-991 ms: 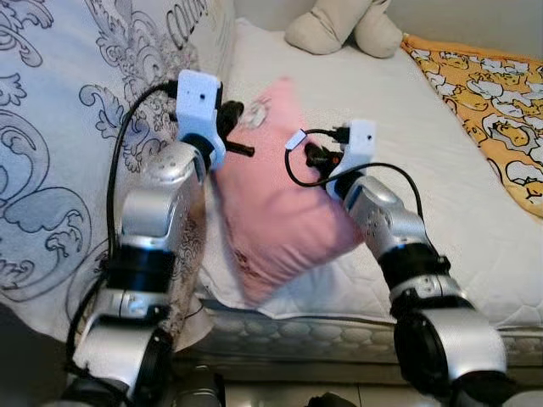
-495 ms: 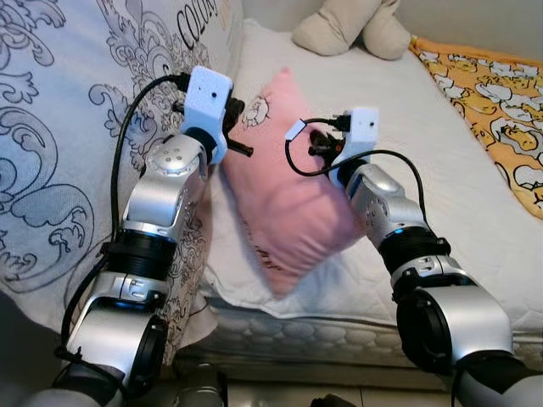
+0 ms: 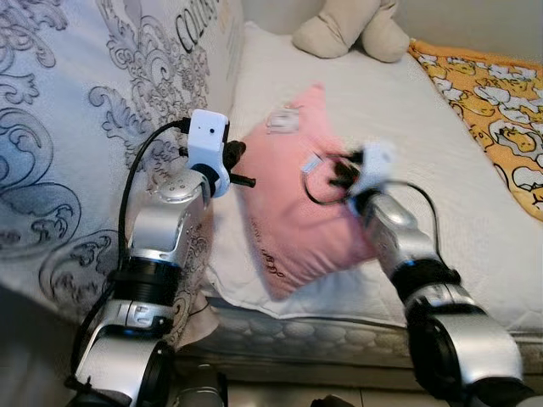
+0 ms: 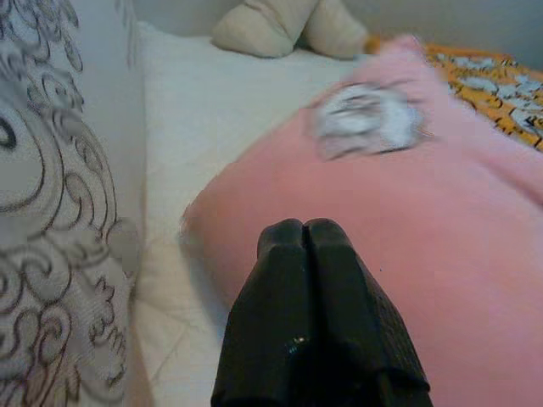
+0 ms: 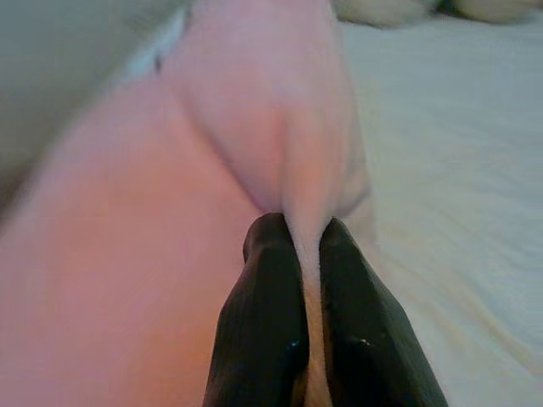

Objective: Clean up the room

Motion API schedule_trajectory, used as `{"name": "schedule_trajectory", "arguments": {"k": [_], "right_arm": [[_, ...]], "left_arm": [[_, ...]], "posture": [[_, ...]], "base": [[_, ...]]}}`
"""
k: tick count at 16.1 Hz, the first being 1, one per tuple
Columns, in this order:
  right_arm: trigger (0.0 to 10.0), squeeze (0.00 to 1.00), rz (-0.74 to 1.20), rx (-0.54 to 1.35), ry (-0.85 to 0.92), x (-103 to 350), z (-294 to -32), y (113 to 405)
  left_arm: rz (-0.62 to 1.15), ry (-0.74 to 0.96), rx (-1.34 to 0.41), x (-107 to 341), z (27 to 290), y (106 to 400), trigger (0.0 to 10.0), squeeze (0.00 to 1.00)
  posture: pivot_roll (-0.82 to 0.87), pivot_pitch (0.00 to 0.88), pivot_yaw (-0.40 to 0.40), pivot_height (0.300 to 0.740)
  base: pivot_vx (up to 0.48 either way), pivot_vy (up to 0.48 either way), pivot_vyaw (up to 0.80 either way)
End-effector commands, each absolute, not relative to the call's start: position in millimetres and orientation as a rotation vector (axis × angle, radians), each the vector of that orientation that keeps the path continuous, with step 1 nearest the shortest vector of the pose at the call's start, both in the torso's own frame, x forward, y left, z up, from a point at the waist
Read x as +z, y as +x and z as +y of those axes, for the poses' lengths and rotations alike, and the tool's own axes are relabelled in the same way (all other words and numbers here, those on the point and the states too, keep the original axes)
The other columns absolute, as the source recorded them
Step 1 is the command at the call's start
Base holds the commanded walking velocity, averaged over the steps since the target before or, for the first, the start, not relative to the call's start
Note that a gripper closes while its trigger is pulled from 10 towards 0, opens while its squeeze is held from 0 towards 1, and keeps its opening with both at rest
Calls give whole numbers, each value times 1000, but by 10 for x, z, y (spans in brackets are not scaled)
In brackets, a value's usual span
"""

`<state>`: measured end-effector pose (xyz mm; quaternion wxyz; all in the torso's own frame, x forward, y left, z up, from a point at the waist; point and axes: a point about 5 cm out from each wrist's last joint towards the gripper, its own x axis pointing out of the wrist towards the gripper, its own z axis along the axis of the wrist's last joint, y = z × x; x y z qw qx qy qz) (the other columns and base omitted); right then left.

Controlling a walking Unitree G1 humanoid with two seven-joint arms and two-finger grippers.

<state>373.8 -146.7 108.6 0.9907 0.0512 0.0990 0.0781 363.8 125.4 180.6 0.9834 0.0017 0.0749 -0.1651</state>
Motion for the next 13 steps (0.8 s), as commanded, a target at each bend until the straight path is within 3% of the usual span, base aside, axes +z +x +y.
{"name": "schedule_trajectory", "arguments": {"k": [1, 2, 3, 4, 10, 13], "right_arm": [[0, 0, 222, 108, 76, 1007, -1590, 3702], [0, 0, 251, 65, 55, 905, -1692, 3638], [0, 0, 263, 42, 43, 857, -1747, 3602], [0, 0, 265, 37, 34, 844, -1765, 3591], [0, 0, 348, -12, -22, 596, -1991, 3401], [0, 0, 346, -3, -16, 591, -1954, 3401]], "left_arm": [[167, -19, -359, 1799, 1197, 3613, 10000, 0], [226, -117, -367, 1750, 1190, 3578, 10000, 0], [268, -176, -372, 1709, 1188, 3547, 10000, 125], [282, -192, -373, 1691, 1189, 3531, 10000, 1000], [523, -437, -464, 1414, 1067, 3309, 10000, 1000], [554, -419, -522, 1377, 994, 3247, 10000, 1000]], "posture": [[120, 0, -95, 697], [114, 0, -90, 697], [112, 0, -87, 697], [112, 0, -87, 697], [105, 0, -86, 697], [103, 0, -85, 697]], "base": [[0, 0, 0], [0, 0, 0], [0, 0, 0], [0, 0, 0], [0, 0, 0], [0, 0, 0]]}}
